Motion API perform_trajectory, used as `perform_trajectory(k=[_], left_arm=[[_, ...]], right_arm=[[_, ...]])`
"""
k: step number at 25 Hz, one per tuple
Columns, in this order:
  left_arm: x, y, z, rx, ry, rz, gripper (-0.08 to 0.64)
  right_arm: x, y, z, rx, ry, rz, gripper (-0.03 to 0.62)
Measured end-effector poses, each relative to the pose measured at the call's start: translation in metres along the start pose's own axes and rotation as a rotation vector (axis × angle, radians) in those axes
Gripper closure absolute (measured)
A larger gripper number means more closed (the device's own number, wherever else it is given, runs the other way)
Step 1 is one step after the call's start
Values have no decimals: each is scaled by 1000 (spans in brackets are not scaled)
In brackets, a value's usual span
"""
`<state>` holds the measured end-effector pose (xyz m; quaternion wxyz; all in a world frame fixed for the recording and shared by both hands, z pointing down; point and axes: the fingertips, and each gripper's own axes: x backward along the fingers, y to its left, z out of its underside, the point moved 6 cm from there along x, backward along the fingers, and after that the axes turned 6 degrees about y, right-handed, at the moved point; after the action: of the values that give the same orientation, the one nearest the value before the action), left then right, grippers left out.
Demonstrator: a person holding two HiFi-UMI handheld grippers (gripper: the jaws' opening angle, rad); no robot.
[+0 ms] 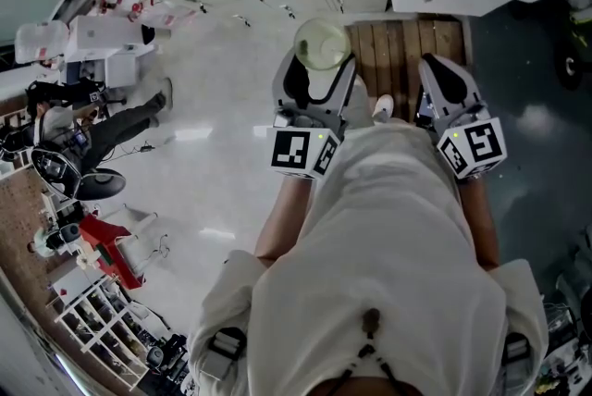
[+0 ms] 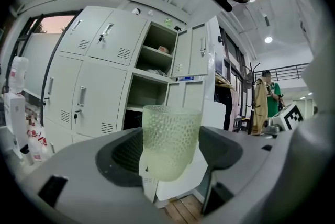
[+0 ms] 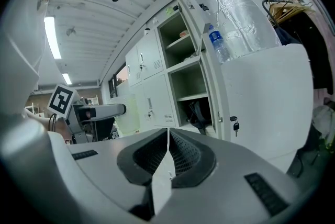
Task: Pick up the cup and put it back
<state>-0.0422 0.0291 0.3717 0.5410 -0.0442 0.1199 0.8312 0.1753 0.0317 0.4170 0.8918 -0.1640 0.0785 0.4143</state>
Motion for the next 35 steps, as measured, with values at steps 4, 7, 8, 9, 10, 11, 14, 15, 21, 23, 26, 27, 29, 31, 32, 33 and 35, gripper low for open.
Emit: perform_trajectory(k=[4, 7, 8, 9, 10, 11, 14, 15, 21, 23, 26, 27, 29, 31, 32, 33, 35], left_arm=[[-1, 2, 1, -10, 2, 3, 225], [-2, 7, 3, -9, 8, 2, 225], [-4, 8, 3, -5, 8, 3, 225], [-6, 10, 4, -1, 9, 4, 225], [-8, 12, 5, 2, 10, 6, 225], [-10, 15, 6, 6, 11, 8, 225], [-20, 23, 6, 13, 15, 15, 225], [-26, 27, 5, 12, 16, 19, 225], [-68, 51, -6, -5, 22, 37, 225], [-85, 61, -8, -10, 25, 34, 225], [-109, 77, -11, -15, 34, 23, 225], [-117, 82, -11, -20, 37, 20, 225], [-133, 93, -11, -20, 41, 17, 225], [-150, 104, -11, -15, 43, 14, 225], [-159, 109, -11, -16, 42, 10, 225], [-169, 113, -11, -23, 40, 5, 225], [-187, 122, -8, -45, 39, -3, 225]], right_arm=[[-4, 2, -1, 16, 10, -3, 565], [-9, 3, -2, 23, 23, -5, 565], [-11, 4, -2, 24, 25, -5, 565], [-13, 3, -2, 26, 28, -4, 565], [-14, 3, -2, 30, 31, -4, 565], [-16, 4, -2, 37, 36, -3, 565], [-23, 2, -4, 44, 53, 12, 565], [-26, 0, -6, 42, 55, 18, 565], [-53, -18, -20, 24, 76, 48, 565], [-64, -24, -22, 24, 84, 50, 565], [-80, -31, -26, 17, 98, 56, 565], [-86, -34, -27, 13, 103, 58, 565], [-97, -38, -31, 7, 107, 57, 565], [-111, -38, -38, 18, 111, 46, 565], [-118, -38, -42, 30, 115, 41, 565], [-124, -38, -45, 40, 118, 39, 565], [-135, -39, -48, 53, 126, 45, 565]])
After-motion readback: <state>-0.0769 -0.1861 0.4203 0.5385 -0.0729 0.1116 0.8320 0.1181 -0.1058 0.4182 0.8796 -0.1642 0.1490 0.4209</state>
